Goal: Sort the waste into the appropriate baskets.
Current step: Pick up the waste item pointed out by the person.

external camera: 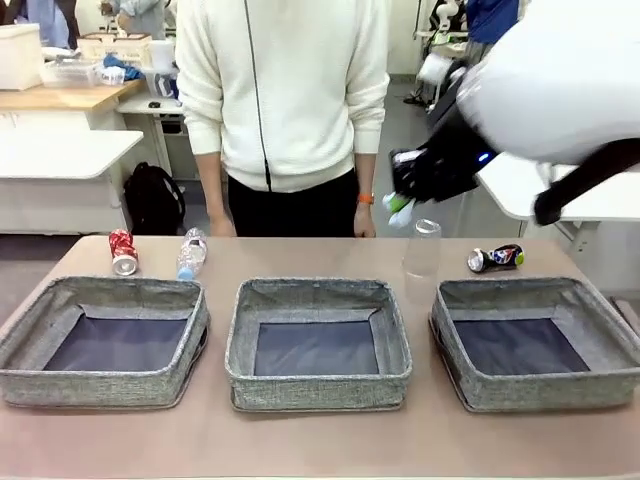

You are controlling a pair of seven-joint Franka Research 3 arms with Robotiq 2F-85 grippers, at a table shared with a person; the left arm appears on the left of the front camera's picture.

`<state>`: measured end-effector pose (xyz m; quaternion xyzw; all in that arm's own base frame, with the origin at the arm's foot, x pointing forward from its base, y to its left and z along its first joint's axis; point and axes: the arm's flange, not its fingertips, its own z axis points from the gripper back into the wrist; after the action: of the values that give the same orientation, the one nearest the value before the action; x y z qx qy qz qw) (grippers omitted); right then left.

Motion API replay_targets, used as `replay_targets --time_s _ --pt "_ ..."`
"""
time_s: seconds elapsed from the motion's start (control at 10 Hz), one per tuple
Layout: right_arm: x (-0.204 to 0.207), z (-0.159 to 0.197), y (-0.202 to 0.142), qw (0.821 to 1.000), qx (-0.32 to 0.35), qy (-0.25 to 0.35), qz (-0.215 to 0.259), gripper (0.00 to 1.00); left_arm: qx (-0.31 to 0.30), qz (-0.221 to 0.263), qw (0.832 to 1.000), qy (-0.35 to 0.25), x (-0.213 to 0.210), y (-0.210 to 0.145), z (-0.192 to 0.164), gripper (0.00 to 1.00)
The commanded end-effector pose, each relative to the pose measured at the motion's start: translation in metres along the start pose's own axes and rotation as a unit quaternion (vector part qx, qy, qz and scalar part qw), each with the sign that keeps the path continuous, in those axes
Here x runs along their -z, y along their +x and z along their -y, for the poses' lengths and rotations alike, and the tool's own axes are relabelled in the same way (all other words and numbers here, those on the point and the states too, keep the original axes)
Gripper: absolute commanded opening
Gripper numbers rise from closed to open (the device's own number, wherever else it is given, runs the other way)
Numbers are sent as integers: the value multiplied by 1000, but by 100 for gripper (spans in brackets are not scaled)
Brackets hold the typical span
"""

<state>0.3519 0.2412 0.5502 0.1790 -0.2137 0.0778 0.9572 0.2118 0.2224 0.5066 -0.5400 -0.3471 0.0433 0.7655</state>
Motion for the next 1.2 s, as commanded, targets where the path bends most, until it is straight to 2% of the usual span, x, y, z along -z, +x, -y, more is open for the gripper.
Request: replay_targets --time_s 0.0,0.1,0.2,0.4,0.5,0.9,1.1 --pt "-27 -66 40 990 -10 -40 -131 11 10 3 1000 -6 0 1 2 100" --pt "-46 -105 46 984 36 -98 -148 11 10 3 1000 -6 0 1 2 100" --pt "-61 -139 51 982 21 -109 -150 11 10 3 1000 -6 0 1 2 100" --pt "-85 -187 62 976 -7 -106 -190 11 10 3 1000 -6 0 1 2 100" --pt "-98 -204 75 978 6 -112 -178 11 10 3 1000 -6 0 1 2 100" --pt "-129 -232 102 985 20 -135 -109 11 10 3 1000 -6 0 1 2 100" --pt "-138 -224 103 984 19 -152 -96 11 10 3 1000 -6 0 1 2 100"
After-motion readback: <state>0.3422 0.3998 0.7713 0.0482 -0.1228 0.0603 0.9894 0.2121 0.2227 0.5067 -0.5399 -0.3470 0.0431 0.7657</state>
